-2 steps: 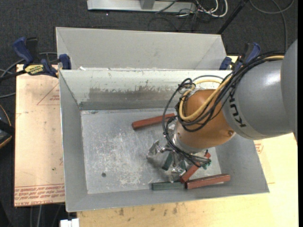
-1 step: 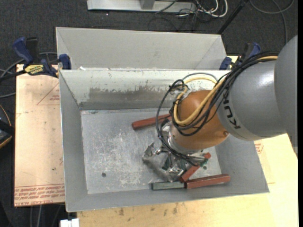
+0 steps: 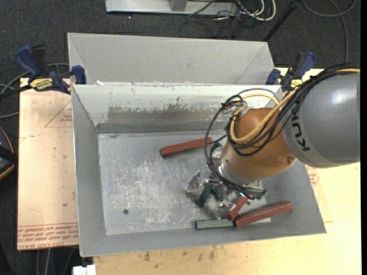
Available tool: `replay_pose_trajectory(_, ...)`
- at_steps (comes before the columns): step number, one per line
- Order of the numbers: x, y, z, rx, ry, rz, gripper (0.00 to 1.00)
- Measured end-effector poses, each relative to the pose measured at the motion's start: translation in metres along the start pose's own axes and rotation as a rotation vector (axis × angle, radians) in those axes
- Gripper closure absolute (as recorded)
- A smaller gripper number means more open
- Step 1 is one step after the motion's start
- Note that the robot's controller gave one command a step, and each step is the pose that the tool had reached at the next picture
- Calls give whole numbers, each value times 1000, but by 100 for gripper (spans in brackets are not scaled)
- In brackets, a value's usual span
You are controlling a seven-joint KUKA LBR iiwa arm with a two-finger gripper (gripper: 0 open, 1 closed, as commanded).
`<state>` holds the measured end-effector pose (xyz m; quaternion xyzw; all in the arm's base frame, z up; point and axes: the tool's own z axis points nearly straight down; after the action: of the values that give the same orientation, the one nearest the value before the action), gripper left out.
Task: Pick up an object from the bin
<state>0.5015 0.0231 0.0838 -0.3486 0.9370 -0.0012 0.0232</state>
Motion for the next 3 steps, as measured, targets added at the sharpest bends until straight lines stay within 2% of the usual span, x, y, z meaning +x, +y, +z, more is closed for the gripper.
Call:
replay_pose_trajectory(1,23,-25,0,6,2,21,0)
replay_pose_trajectory(2,-17,-48,2,-29,35,-446,100)
replay_pose_trajectory(3,-17,-48,2,-29,35,-446,100)
